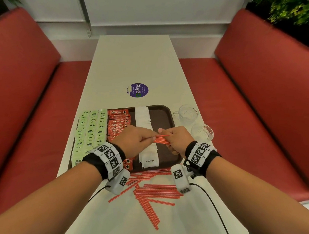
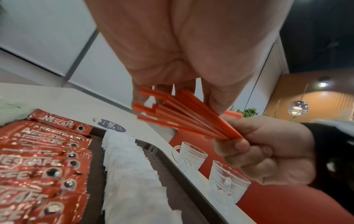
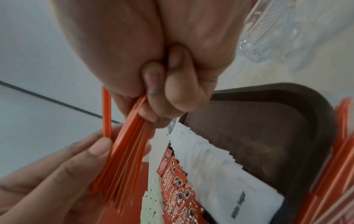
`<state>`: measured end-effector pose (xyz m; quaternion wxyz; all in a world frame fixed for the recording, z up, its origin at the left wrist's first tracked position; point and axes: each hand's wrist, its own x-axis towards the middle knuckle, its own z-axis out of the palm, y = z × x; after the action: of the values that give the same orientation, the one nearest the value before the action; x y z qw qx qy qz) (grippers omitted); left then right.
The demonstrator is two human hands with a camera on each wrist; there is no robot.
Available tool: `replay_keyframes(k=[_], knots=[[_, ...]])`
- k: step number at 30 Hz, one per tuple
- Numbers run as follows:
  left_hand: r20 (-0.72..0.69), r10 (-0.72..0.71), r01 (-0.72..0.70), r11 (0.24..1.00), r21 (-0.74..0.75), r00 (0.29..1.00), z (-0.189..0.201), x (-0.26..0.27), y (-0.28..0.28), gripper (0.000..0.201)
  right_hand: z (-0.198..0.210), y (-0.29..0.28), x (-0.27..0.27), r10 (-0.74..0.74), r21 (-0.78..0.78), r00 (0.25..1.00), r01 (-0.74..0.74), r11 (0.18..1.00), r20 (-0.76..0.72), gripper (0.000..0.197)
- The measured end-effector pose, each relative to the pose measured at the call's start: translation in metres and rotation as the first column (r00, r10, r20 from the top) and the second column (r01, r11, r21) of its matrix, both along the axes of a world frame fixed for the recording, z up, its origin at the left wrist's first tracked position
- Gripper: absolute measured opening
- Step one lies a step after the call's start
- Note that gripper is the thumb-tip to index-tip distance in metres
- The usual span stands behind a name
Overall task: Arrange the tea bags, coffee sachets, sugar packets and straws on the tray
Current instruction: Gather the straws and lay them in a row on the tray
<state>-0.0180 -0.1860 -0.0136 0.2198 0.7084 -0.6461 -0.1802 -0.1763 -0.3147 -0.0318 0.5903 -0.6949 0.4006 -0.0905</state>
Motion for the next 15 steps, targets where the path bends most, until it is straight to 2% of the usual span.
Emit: replay_keyframes(k=[3, 6, 9, 10, 13, 15], knots=[[0.067, -0.059, 0.063, 0.996, -0.057, 0.996, -0.001, -0.006, -0.003, 0.031, 0.003, 0.002, 0.000, -0.049, 0.106, 0.997, 0.043, 0.993, 0.051, 0.052], [0.132, -0.081, 0.092, 0.993, -0.078, 0.988, -0.004, -0.004, -0.002, 0.033, 0.010, 0.003, 0.000, -0.102, 0.256, 0.994, 0.092, 0.962, 0.027, 0.067], [0.191, -0.090, 0.103, 0.993, -0.058, 0.977, -0.006, -0.003, -0.004, 0.035, 0.013, 0.003, 0.001, -0.109, 0.328, 0.994, 0.096, 0.940, 0.019, 0.078], [0.200, -0.093, 0.106, 0.993, -0.055, 0.975, -0.006, -0.004, -0.004, 0.036, 0.013, 0.003, 0.001, -0.094, 0.313, 0.995, 0.081, 0.946, 0.028, 0.075], [0.207, -0.065, 0.074, 0.997, -0.037, 0.976, -0.004, -0.004, -0.009, 0.036, 0.008, 0.004, 0.002, -0.018, 0.120, 0.998, 0.011, 0.993, 0.061, 0.054], [0.184, -0.024, 0.026, 1.000, -0.010, 0.983, 0.002, -0.002, -0.012, 0.036, 0.007, 0.004, 0.003, -0.018, 0.059, 0.995, 0.012, 0.998, 0.102, 0.046]])
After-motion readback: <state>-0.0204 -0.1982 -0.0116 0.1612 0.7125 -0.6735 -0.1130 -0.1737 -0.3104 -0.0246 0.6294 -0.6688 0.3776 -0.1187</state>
